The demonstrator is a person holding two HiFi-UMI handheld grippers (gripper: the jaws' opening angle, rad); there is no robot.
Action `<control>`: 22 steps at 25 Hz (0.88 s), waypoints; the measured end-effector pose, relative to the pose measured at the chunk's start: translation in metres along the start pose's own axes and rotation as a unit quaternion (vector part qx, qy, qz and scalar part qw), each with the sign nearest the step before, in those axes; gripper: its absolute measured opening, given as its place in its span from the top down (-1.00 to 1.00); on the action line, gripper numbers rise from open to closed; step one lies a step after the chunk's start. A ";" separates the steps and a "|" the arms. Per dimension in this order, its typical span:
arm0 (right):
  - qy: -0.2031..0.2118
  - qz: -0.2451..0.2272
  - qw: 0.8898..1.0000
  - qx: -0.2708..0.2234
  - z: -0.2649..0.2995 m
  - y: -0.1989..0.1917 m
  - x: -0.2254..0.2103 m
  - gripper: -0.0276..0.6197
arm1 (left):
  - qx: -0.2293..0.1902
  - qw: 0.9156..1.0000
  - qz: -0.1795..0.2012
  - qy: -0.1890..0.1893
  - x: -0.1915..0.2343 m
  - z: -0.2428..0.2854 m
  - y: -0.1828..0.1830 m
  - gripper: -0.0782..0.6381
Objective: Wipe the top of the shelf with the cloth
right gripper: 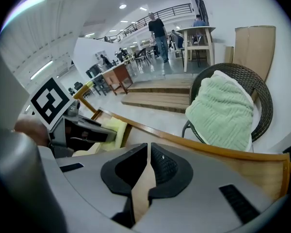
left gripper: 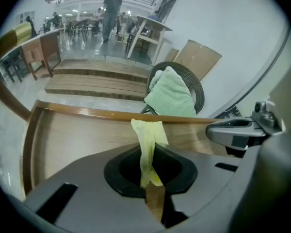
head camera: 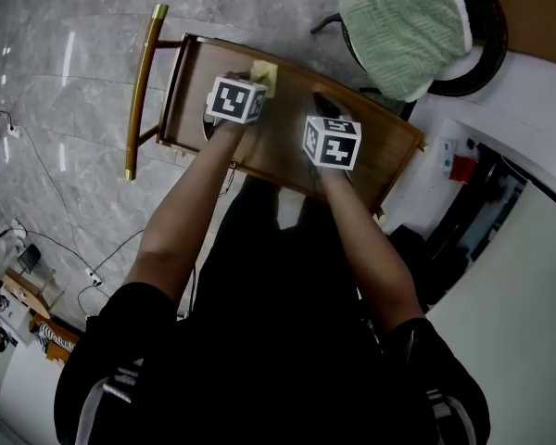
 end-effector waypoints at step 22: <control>0.007 -0.024 1.000 0.019 0.009 -0.006 0.024 0.81 | -0.028 0.980 -0.152 0.126 0.159 -0.024 -0.011 0.69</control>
Point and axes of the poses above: the fingertips, and each gripper's own axes: z forward along the fingers, x to its left, y out of its top, the point moved 1 cm from there along -z, backward along the fingers, and after that the axes turned 13 degrees about y, right-handed, at the moved point
